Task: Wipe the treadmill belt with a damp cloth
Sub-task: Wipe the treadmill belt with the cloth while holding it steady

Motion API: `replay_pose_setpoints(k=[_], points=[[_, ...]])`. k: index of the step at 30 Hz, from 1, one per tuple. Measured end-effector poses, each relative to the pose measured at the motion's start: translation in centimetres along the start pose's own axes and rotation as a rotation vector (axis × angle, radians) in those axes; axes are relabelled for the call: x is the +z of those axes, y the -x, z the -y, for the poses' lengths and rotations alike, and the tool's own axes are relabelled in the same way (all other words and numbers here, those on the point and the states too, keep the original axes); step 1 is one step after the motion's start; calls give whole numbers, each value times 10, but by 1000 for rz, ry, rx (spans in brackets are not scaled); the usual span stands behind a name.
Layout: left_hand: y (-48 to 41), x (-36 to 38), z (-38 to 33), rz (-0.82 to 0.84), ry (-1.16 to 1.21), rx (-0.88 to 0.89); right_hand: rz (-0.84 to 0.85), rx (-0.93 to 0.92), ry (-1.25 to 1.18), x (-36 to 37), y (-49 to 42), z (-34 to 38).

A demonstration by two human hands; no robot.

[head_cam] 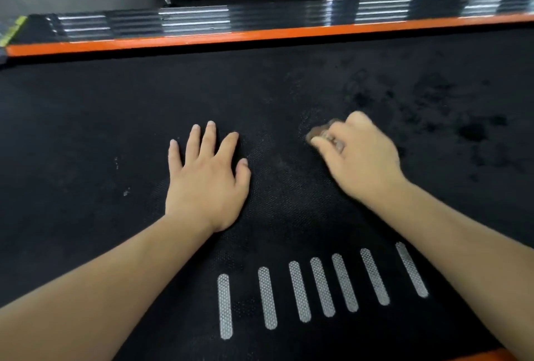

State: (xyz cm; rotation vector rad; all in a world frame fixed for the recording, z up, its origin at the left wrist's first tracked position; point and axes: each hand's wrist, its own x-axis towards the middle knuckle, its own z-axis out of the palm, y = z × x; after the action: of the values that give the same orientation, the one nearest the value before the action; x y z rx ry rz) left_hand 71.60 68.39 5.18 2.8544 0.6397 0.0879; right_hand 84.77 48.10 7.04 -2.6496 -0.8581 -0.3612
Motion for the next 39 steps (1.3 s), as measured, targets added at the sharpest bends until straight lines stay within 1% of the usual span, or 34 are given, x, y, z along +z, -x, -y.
replay_pose_setpoints(k=[1,2,3,5,6,7,8,10,11,12,14,15,16,18,19,20,22,23,24,25,27,28,29,30,31,32,33,34,35,36,37,39], points=[[0,0,0,5,1,2,39,-117,-64,-1,19,9],[0,0,0,4,4,4,71,-190,-83,-4,33,8],[0,0,0,-4,6,5,73,-189,-68,-10,34,-1],[0,-1,0,-10,9,3,19,36,-26,-20,18,-28],[1,-1,0,-8,10,3,4,105,-11,-22,19,-33],[1,-2,-1,-8,13,2,-4,100,-19,-25,28,-30],[1,-2,-1,-10,15,2,18,-20,-48,-27,43,-17],[2,-3,-2,-6,18,1,131,-336,-177,-25,77,-7],[2,-4,-3,0,21,-1,158,-392,-192,-28,80,-15],[2,-4,-4,2,27,-7,144,-304,-166,-34,71,-28],[4,-4,-5,-11,46,-14,-24,-32,-122,-43,54,-52],[6,-5,-6,-31,69,-4,-55,36,-95,-44,57,-52],[6,-5,-9,-57,106,17,-34,-14,-96,-45,66,-44],[7,-7,-19,-62,178,27,68,-294,-139,-34,93,-29],[5,-8,-28,-40,203,1,99,-373,-145,-36,94,-35],[4,-9,-37,-12,215,-40,109,-331,-126,-41,83,-48],[4,-3,-56,26,192,-95,-25,9,-76,-48,52,-77],[6,2,-62,31,153,-98,-58,137,-53,-47,50,-81],[8,7,-67,27,109,-92,-69,151,-50,-43,56,-76],[10,11,-69,26,72,-85,-28,52,-59,-41,67,-61],[12,14,-70,27,37,-74,99,-233,-153,-36,86,-54],[12,14,-70,28,26,-60,129,-284,-157,-40,78,-64],[12,14,-71,27,17,-35,109,-192,-104,-46,59,-76],[11,13,-72,28,12,-9,24,-31,-67,-45,37,-91],[12,13,-72,27,9,6,-12,121,-50,-44,25,-95],[12,13,-72,20,6,11,-45,177,-33,-36,22,-92],[12,13,-72,17,1,12,-44,103,-12,-29,28,-75],[12,13,-71,20,0,9,4,-24,-29,-22,38,-57],[13,12,-70,22,-2,5,79,-137,-96,-19,45,-49],[14,11,-70,19,-6,3,118,-199,-127,-22,44,-51],[14,11,-71,21,-10,5,114,-155,-110,-27,32,-59],[12,10,-73,39,-19,2,31,103,-83,-30,2,-75]])
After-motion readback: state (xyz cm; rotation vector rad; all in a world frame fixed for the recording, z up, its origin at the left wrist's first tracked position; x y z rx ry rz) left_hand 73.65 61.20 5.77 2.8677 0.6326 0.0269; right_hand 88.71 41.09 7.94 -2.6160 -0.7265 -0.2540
